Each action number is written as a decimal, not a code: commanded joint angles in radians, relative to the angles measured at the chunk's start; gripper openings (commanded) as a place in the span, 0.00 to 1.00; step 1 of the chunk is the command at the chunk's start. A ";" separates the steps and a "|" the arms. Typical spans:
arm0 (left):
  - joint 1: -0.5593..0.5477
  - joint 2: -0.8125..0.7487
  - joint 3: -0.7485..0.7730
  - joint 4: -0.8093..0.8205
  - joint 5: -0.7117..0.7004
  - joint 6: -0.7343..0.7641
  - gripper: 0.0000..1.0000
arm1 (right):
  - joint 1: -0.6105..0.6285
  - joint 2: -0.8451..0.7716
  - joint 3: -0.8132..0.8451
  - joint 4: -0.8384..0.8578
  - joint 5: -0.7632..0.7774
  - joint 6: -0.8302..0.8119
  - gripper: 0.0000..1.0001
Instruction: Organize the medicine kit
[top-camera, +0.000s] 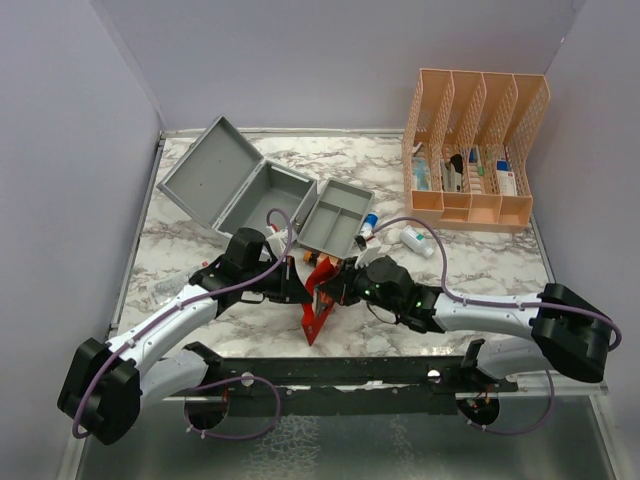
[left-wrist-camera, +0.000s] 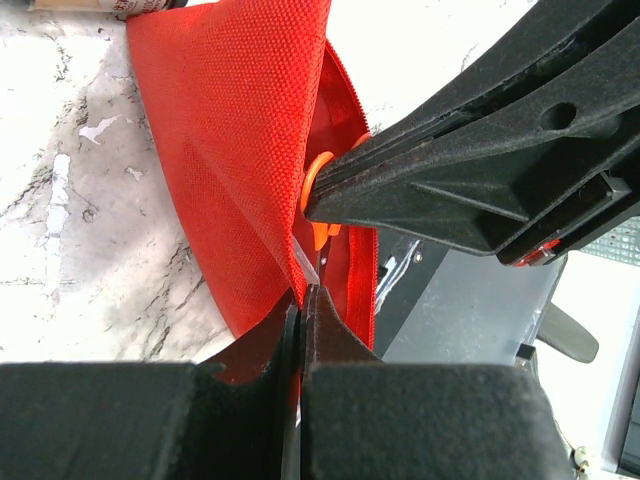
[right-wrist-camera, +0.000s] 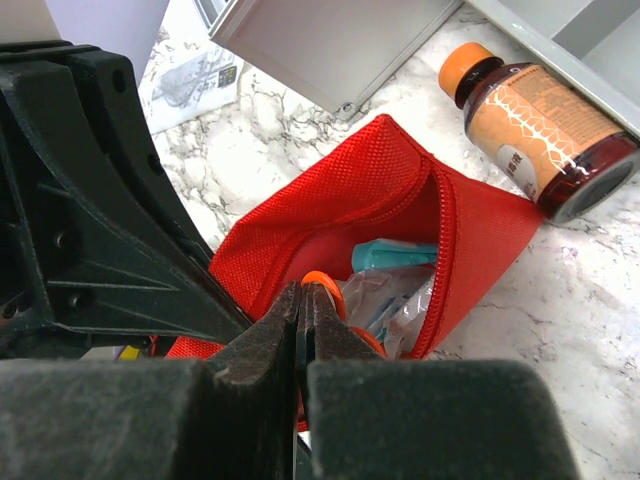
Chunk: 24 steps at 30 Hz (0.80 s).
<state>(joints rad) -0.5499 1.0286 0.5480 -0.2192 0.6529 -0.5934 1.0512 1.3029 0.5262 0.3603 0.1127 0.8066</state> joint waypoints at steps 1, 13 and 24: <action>0.001 -0.011 0.003 0.001 -0.019 -0.005 0.00 | 0.007 0.026 0.045 0.037 -0.042 -0.021 0.01; 0.002 -0.015 0.010 -0.002 -0.021 -0.003 0.00 | 0.007 -0.003 0.105 -0.131 -0.026 -0.010 0.21; 0.001 -0.011 0.029 -0.021 -0.001 0.026 0.00 | 0.006 -0.107 0.219 -0.515 0.241 0.026 0.31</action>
<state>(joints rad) -0.5499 1.0286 0.5480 -0.2199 0.6510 -0.5934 1.0527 1.2179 0.6731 0.0696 0.1795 0.8009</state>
